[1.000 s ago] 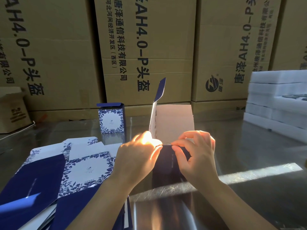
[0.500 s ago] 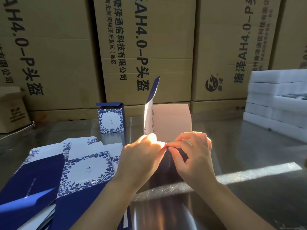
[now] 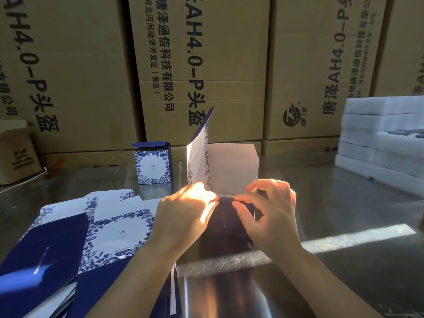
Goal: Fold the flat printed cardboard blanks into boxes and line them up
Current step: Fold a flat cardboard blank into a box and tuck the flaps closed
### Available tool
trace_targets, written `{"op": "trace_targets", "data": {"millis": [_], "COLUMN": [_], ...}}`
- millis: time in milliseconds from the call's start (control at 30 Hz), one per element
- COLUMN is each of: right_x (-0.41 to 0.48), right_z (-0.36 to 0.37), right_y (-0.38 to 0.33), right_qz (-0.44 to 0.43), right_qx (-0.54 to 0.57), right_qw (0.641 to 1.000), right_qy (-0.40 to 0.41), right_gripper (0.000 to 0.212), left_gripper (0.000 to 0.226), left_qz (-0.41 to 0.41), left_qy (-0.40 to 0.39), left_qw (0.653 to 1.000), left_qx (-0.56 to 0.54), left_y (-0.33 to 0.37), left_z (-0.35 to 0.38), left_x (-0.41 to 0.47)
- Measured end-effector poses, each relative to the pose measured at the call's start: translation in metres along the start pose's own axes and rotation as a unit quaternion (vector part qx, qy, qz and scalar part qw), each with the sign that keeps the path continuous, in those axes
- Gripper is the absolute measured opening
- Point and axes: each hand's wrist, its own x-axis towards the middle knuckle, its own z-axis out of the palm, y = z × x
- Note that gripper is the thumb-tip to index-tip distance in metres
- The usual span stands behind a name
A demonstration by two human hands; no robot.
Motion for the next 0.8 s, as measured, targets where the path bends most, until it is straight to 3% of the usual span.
{"op": "trace_targets", "data": {"millis": [200,333,533,700,800], "right_x": [0.001,0.001,0.001,-0.002,-0.003], "right_z": [-0.001,-0.001,0.0,0.004,0.005], "right_y": [0.0,0.0,-0.001,-0.002,-0.001], "right_qz": [-0.003,-0.003,-0.006,-0.022,-0.025], "right_qx": [0.0,0.003,0.008,0.036,0.041], "right_qw": [1.0,1.0,1.0,0.999,0.999], "right_qy": [0.001,-0.01,-0.014,-0.016,-0.014], "right_gripper": [0.019,0.008,0.017,0.024,0.024], "left_gripper": [0.011,0.007,0.009,0.028,0.022], "left_qz": [0.0,0.003,0.017,0.031,0.036], "left_qy": [0.003,-0.001,-0.006,0.008,0.001], "left_qw": [1.0,1.0,1.0,0.999,0.999], "left_qx": [-0.018,-0.02,-0.004,-0.012,-0.024], "left_y": [-0.004,-0.003,0.002,0.008,0.009], "left_z": [0.001,0.0,-0.004,-0.004,-0.004], "left_x": [0.0,0.0,0.002,0.001,0.0]}}
